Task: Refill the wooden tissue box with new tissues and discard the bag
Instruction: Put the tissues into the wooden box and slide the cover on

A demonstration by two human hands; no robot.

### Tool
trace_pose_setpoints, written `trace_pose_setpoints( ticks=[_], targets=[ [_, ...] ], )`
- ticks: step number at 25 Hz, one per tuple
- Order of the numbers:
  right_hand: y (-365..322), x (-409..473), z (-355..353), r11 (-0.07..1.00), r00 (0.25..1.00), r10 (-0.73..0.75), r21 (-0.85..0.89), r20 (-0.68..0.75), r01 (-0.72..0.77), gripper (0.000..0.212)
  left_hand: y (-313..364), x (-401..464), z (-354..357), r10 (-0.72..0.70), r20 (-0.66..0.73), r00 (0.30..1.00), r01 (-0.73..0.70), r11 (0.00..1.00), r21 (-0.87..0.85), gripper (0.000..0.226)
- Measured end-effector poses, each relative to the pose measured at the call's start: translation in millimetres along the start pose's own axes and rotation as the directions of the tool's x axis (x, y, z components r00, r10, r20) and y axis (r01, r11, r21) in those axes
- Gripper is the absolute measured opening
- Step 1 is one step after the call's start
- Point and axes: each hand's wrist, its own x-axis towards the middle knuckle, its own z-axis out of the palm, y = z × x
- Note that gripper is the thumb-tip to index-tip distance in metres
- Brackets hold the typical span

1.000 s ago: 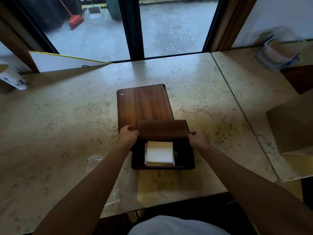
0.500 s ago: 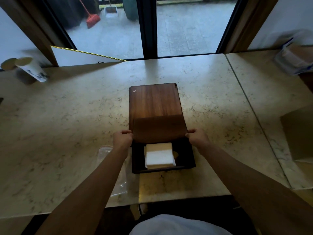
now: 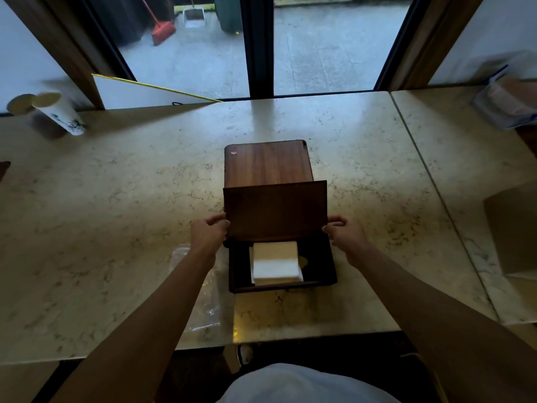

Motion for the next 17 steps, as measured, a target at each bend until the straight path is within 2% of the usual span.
trace_pose_setpoints(
  ticks=[3, 5, 8, 10, 13, 17],
  targets=[
    [2, -4, -6, 0.985, 0.999, 0.029, 0.170, 0.035, -0.034, 0.014, 0, -6, -6, 0.027, 0.023, 0.999, -0.026, 1.000, -0.013, 0.019],
    [0, -6, -10, 0.955, 0.996, 0.064, 0.285, 0.059, -0.078, 0.018, 2, -9, -9, -0.007, 0.020, 1.000, 0.008, 0.998, -0.067, 0.018],
    [-3, -9, -14, 0.934, 0.994, 0.083, 0.341, 0.076, -0.104, 0.026, 6, -12, -15, -0.063, 0.033, 0.997, 0.067, 0.988, -0.139, 0.021],
    [-6, -13, -18, 0.946, 0.993, 0.082, 0.307, 0.081, -0.103, 0.025, 3, -16, -21, -0.079, 0.071, 0.994, 0.086, 0.990, -0.108, 0.018],
    [-6, -18, -22, 0.987, 0.993, 0.070, 0.140, 0.097, -0.083, 0.014, -6, -24, -29, -0.133, 0.096, 0.986, 0.138, 0.990, -0.043, 0.010],
    [3, -22, -19, 0.999, 1.000, 0.020, -0.049, 0.007, -0.020, 0.011, -22, -33, -31, -0.172, 0.102, 0.980, 0.170, 0.985, 0.031, 0.006]
  ],
)
